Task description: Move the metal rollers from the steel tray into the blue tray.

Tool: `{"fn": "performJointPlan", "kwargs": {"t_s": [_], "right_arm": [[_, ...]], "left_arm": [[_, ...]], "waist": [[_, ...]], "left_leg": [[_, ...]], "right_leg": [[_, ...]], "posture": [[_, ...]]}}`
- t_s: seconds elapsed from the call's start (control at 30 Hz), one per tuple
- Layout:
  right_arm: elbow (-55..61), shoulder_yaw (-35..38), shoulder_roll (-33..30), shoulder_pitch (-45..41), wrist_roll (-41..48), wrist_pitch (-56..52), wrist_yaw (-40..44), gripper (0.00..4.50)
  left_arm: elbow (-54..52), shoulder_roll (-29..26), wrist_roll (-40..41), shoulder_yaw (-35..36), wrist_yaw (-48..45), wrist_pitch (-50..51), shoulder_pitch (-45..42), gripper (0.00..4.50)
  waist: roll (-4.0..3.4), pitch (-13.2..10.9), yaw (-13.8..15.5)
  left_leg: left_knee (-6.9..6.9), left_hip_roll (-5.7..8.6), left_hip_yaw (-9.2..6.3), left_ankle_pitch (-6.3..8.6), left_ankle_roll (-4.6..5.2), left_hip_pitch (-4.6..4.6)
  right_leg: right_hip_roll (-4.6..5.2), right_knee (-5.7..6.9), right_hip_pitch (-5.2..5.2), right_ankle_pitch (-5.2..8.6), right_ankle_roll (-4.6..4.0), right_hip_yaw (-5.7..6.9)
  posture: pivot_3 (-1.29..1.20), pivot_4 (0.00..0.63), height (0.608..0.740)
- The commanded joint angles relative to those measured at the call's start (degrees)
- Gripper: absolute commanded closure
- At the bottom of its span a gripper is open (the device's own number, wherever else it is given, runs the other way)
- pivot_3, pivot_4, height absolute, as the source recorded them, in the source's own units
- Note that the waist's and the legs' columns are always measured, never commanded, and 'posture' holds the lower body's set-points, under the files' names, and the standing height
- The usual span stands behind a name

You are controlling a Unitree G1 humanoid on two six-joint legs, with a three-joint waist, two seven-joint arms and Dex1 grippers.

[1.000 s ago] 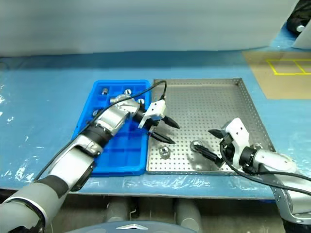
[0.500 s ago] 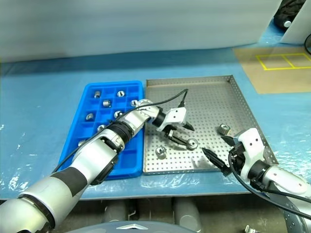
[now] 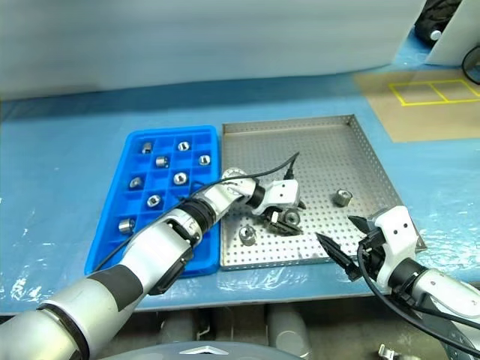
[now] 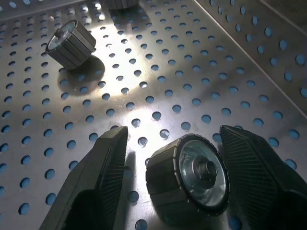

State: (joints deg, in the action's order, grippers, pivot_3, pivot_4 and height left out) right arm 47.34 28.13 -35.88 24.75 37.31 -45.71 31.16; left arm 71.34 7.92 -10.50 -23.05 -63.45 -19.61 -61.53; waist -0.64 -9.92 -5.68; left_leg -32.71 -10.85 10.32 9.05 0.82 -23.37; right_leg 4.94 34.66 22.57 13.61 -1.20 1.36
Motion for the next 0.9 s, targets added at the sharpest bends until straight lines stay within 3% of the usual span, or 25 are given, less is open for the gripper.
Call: {"fn": "performJointPlan", "kwargs": {"t_s": [0.03, 0.3, 0.47, 0.77, 0.9], "right_arm": [[2.2, 2.6, -0.1, 0.1, 2.0, 0.3, -0.7, 0.00], [1.8, 2.6, -0.7, 0.0, 2.3, 0.6, -1.5, 0.00], [1.0, 1.9, -1.1, -0.9, 1.8, 0.7, -1.7, 0.00], [-0.4, 0.6, -1.9, -2.4, 1.5, 0.8, -1.1, 0.00], [-1.8, -1.1, -3.1, -5.0, 1.6, 0.8, -0.4, 0.00]], "left_arm": [[-0.3, 0.8, -1.1, 0.1, -0.5, -0.8, 0.6, 1.28], [0.1, 1.4, -1.7, 0.8, 0.8, -0.3, 1.0, 1.28], [0.3, 0.8, -2.5, 0.7, 1.4, 0.1, 0.9, 2.48], [-0.2, 0.0, -3.0, 1.7, 3.5, -0.3, 0.4, 2.61], [-3.0, -1.0, 1.0, 5.6, 2.8, -2.6, -1.5, 2.61]], "waist": [[0.00, 0.0, -0.6], [-0.01, 0.0, -1.8], [-0.01, 0.0, -2.3], [-0.02, 0.0, -3.1], [-0.01, 0.0, -3.1]], "left_leg": [[-0.01, 0.08, 0.01, 0.03, 0.05, -0.03], [-0.21, 0.29, -0.04, 0.22, 0.35, -0.05], [-0.24, 0.31, -0.05, 0.24, 0.38, -0.08], [-0.33, 0.51, -0.15, 0.28, 0.43, -0.06], [-0.34, 0.58, -0.17, 0.30, 0.48, -0.11]], "right_leg": [[0.10, 0.00, 0.01, 0.00, 0.05, 0.00], [0.35, -0.16, -0.24, 0.22, 0.45, 0.09], [0.37, -0.16, -0.24, 0.22, 0.45, 0.09], [0.48, -0.19, -0.37, 0.30, 0.58, 0.08], [0.54, -0.21, -0.36, 0.29, 0.58, 0.08]], "posture": [[-0.68, 0.150, 0.740], [-0.68, 0.150, 0.740], [-0.68, 0.150, 0.740], [-0.65, 0.150, 0.740], [-0.61, 0.150, 0.740]]}}
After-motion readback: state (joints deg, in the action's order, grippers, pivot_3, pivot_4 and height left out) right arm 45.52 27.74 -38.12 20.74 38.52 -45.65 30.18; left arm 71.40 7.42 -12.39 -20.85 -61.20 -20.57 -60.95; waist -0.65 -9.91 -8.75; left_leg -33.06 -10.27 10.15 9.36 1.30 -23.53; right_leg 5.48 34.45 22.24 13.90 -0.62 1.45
